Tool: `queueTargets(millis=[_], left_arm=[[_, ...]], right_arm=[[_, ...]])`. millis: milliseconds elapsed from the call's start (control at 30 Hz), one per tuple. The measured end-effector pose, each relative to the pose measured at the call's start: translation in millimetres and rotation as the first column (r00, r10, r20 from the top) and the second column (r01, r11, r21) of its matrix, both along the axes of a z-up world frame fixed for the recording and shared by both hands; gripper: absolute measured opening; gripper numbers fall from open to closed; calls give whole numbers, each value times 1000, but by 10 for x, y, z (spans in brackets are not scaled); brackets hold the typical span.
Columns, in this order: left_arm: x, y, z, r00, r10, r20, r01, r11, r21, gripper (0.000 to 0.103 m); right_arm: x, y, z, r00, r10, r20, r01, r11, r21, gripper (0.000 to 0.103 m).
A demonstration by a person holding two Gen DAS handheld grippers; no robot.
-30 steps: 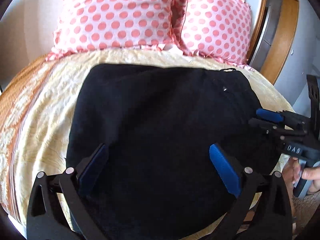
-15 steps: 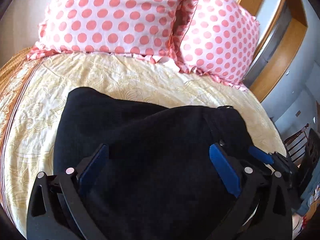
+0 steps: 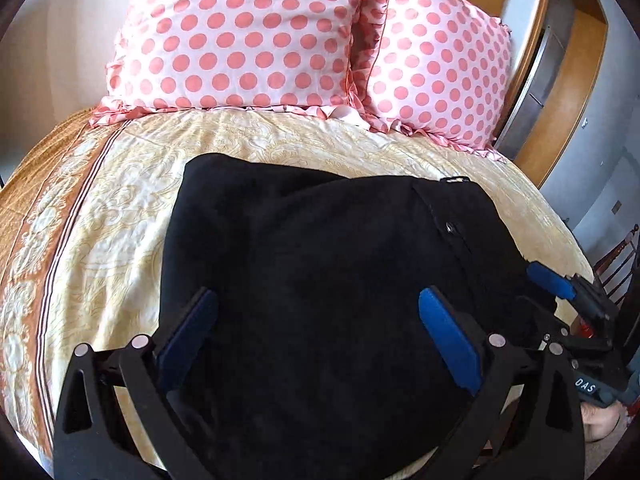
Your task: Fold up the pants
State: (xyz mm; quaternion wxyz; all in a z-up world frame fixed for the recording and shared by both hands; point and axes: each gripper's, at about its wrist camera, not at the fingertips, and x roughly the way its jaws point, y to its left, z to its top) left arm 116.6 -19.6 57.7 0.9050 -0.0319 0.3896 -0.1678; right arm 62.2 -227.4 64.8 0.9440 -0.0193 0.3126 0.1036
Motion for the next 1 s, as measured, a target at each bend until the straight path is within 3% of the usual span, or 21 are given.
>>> queueTargets(millis=[100, 167, 233, 400, 500, 700, 900, 1000], left_arm=[[-223, -7, -179, 1000, 11, 14, -12, 998, 69, 101], [-242, -50, -354, 1000, 10, 10, -11, 991, 132, 101], [-315, -68, -380, 997, 13, 77, -25, 987, 156, 101], [-371, -5, -315, 996, 22, 81, -33, 990, 138, 101], [-382, -42, -337, 996, 23, 82, -37, 985, 171, 101], [-401, -44, -355, 996, 35, 79, -48, 985, 166, 101], [-410, -51, -363, 996, 35, 86, -49, 984, 170, 101], [-414, -57, -367, 995, 36, 90, -51, 984, 169, 101]], right_arm=[[-30, 69, -273, 997, -29, -67, 25, 998, -59, 69], [-82, 79, -309, 999, -31, -22, 29, 997, -68, 69], [-54, 51, -222, 998, -33, -44, 31, 999, -42, 69], [-104, -278, 156, 995, -98, 36, 96, 993, 63, 69], [158, -543, 167, 986, -160, -53, 163, 984, 76, 69], [635, -855, -154, 953, -151, -265, 207, 958, 200, 69], [707, -857, -259, 944, -130, -303, 199, 957, 210, 69], [733, -908, -301, 937, -141, -319, 220, 949, 227, 78]])
